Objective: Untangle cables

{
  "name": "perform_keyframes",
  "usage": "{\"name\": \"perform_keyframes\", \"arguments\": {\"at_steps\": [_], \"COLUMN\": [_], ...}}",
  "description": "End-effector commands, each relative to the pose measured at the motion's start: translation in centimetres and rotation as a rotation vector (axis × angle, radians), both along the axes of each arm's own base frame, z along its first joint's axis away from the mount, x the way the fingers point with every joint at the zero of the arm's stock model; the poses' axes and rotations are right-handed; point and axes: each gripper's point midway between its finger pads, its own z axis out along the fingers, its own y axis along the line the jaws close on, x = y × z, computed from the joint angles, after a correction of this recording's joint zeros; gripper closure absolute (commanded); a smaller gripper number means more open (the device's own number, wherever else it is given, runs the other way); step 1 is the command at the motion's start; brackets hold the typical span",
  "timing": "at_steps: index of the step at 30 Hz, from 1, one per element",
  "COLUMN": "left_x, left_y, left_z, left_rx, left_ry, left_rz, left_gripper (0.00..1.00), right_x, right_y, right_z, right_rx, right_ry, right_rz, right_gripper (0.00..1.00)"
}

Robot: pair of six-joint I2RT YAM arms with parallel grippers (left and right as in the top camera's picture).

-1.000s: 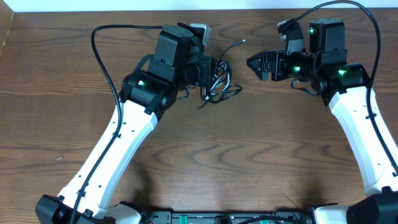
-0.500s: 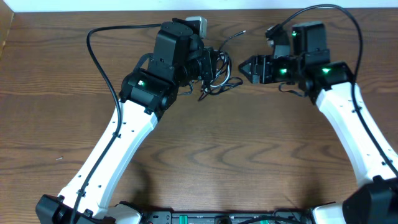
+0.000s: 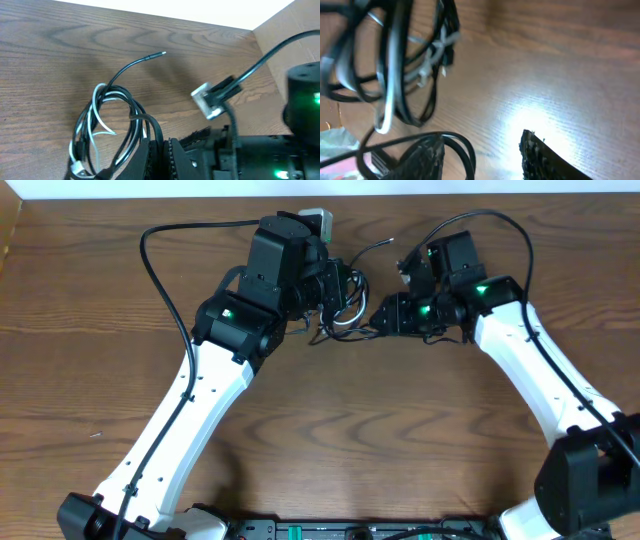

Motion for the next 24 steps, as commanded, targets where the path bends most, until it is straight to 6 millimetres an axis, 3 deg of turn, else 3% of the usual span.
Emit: {"name": "perform_keyframes", "arguments": {"at_steps": [1,13,16,20,24], "left_x": [0.3,0.7,0.9,1.5,2.6], "left_y": [0.1,0.5,0.8,1.6,3.1], "left_z": [0.7,0.4,0.4,0.4,0.7], "left_rx": [0.002,0.018,0.03,0.057,0.089], "left_ry": [-0.025,-0.026,-0.033,-0.052,-0.085], "left_rz": [0.008,0.03,0.049,0.096,0.172], "left_gripper": [0.93,0.93,0.92,0.92,0.93], "right_x": [-0.5,-3.1,-4.0,-5.1,-5.0], "right_y": [1.4,3.3,3.6,3.1,0.7], "right_z": [0.0,-0.3,-0.9,-2.8,-4.9], "right_rx": [0.043,0.072,0.051,0.008,-0.113], "right_ry": [0.047,0.127,0.145,0.181,0.179], "right_rz": [0.014,0.084,0.097,0.094,0.051], "right_gripper": [0.53,0.55,0.64,0.99,0.99]}}
